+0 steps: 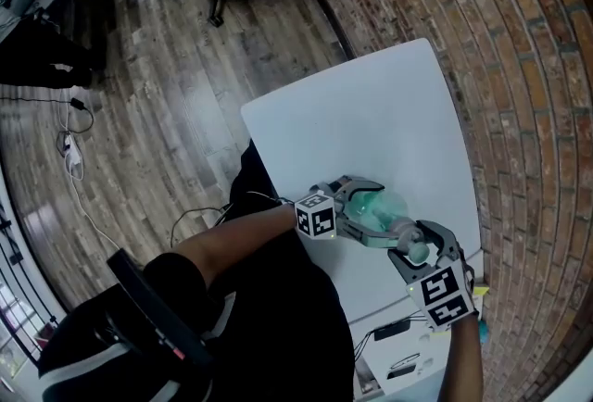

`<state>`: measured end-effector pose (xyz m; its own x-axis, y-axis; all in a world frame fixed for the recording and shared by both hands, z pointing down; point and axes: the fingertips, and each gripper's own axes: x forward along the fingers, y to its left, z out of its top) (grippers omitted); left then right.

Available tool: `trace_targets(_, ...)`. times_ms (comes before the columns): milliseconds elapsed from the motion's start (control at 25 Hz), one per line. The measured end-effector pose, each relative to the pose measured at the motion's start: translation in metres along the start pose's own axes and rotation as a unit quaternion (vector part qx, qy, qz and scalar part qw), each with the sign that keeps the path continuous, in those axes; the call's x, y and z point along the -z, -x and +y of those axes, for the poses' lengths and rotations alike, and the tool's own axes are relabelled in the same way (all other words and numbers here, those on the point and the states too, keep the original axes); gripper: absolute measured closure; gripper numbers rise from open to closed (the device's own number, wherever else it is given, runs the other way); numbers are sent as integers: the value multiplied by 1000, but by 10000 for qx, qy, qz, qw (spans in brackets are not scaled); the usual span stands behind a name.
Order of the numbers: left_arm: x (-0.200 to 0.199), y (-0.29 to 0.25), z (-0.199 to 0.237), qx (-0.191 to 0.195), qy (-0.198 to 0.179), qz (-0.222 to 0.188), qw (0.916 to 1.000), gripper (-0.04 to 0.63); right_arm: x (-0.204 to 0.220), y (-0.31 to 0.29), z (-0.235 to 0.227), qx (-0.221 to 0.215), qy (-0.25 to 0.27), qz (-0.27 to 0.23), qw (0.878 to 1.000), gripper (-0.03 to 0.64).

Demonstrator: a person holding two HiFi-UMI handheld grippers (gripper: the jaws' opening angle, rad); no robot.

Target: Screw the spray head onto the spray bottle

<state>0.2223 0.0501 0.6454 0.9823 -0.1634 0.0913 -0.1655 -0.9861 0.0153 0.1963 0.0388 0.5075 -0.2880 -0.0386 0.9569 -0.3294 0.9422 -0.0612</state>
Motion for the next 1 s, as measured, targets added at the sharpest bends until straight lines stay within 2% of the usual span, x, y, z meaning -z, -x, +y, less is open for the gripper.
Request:
trace_targets(400,3,2,-1,-64,204,-61,9998,41,-1,-1,-1,-104,-720,-184,9972,330)
trace_targets(520,6,2,0,-66,51,-13,10000,41,-1,-1,-2,-103,-836,-188,9963,330)
trace_targets(640,20,2,1,-47,-225,241,9994,41,1,-2,-6,-99,-1300,-206,9913,327)
trace_targets(760,25,2,1,-23,-164,284,9995,41,3,-3,-7,-51,-1742,-264,9843,323)
trace_targets(1000,25,1,0,-73,-154,297,9994,41,6,-3,-8,-7,-2214,-157,9751,322)
